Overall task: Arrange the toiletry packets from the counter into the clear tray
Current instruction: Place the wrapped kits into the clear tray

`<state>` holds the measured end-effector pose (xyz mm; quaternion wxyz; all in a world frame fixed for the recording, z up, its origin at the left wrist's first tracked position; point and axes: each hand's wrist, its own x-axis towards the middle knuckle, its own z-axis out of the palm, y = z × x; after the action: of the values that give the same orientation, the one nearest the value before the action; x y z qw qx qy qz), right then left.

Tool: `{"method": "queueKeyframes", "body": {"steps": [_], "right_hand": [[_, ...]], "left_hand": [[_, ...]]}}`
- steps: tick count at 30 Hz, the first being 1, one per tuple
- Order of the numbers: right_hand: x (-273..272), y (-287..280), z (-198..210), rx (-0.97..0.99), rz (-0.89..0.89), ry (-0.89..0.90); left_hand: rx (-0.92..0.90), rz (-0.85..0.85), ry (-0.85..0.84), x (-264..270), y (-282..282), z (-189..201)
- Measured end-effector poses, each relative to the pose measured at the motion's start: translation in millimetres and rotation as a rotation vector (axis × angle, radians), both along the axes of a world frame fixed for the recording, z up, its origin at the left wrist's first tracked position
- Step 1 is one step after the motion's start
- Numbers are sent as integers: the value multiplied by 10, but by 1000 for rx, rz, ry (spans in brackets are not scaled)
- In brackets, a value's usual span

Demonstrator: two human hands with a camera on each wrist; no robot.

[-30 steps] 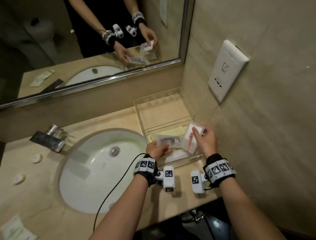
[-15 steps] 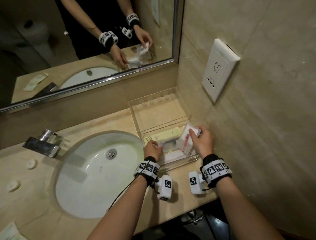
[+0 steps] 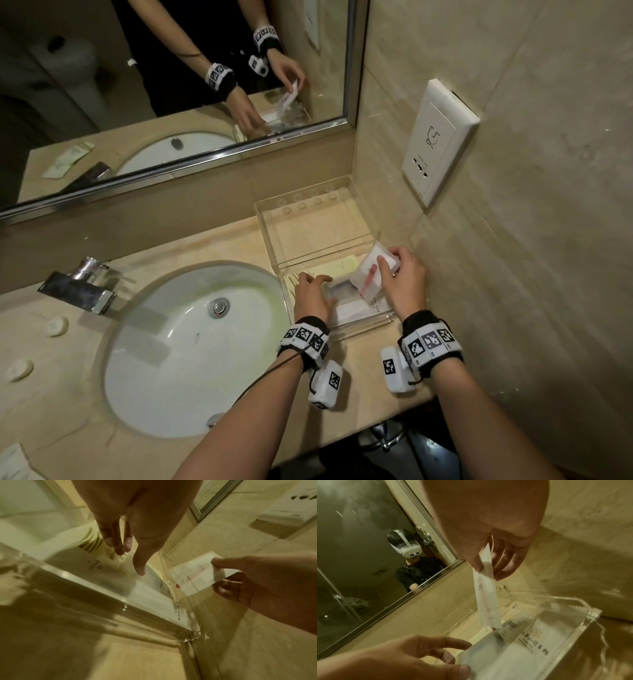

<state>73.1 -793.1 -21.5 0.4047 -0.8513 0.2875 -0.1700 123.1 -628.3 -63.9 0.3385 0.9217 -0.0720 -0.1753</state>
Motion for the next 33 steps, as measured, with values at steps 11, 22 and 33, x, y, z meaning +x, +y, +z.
{"method": "queueKeyframes", "body": {"steps": [11, 22, 33], "right_hand": [[56, 28, 111, 202, 119, -41], [205, 36, 112, 152, 246, 101], [419, 34, -163, 146, 300, 365]], "left_hand": [[-304, 15, -49, 138, -10, 226], [-578, 164, 219, 207, -16, 350], [-235, 264, 249, 134, 236, 91]]}}
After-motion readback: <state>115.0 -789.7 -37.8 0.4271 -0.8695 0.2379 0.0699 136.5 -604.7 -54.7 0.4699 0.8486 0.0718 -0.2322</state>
